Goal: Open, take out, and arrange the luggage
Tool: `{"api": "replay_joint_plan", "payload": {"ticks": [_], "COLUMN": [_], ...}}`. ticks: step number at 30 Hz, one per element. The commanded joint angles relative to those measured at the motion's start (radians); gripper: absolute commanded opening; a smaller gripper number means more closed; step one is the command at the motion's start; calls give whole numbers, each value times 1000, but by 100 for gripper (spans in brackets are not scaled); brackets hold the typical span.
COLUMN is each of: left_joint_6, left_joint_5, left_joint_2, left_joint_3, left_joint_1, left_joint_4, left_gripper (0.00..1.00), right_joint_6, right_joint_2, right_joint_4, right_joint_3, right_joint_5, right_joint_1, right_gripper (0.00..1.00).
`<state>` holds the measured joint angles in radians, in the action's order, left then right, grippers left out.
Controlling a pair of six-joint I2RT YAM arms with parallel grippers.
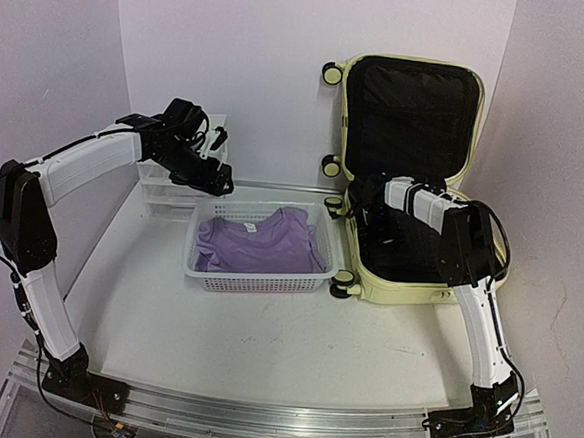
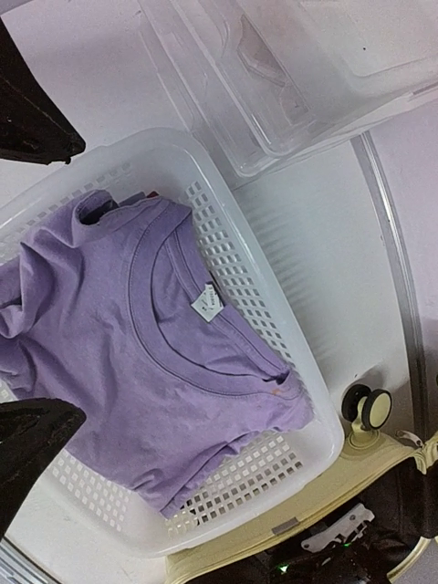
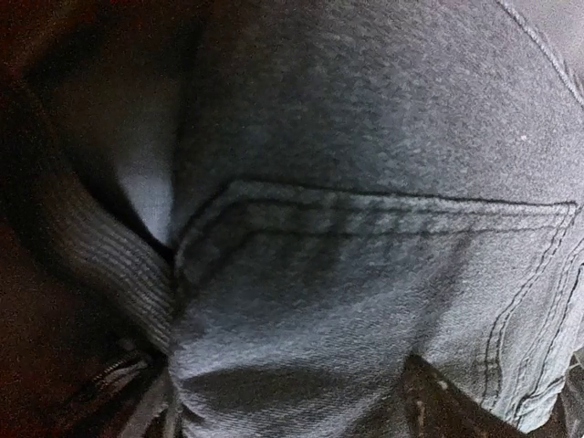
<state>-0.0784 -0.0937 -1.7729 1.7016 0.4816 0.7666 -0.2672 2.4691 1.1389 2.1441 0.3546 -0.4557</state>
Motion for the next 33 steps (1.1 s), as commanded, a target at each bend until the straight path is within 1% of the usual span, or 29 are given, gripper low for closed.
{"api": "replay_joint_plan", "payload": {"ticks": [1, 10, 14, 16, 19, 22, 25, 28, 33], "left_joint_6": [3, -13, -14, -12, -10, -14, -20, -24, -29], "left_joint_5": [20, 1, -6, -8, -8, 1, 0, -6, 5], "left_joint_2": [-3, -10, -11, -8, -4, -1, 4, 7, 15], "left_joint_3": [57, 55, 52, 50, 44, 37, 33, 31, 29], "left_joint_1": [0, 0, 0, 0, -1, 0, 0, 0, 0], "left_joint_4": [6, 13, 18, 23, 26, 29, 34, 36, 44], "left_gripper": [90, 90, 90, 90, 90, 90, 90, 90, 90], "right_joint_6": [-13, 17, 20, 21, 13, -10, -4, 24, 36], "right_joint_2": [27, -64, -110, -140, -184, -234, -270, -295, -348], "right_joint_4": [-25, -51, -52, -56, -60, -64, -69, -70, -97], "right_joint_3": [-18, -28, -23, -29, -42, -70, -87, -105, -193], "right_joint_5": [26, -16, -72, -117, -195, -254, -339, -475, -699], "right_joint_1": [-15, -12, 4, 16, 44, 78, 110, 135, 213], "right_gripper": [76, 32, 20, 17, 6, 0, 0, 0, 0]}}
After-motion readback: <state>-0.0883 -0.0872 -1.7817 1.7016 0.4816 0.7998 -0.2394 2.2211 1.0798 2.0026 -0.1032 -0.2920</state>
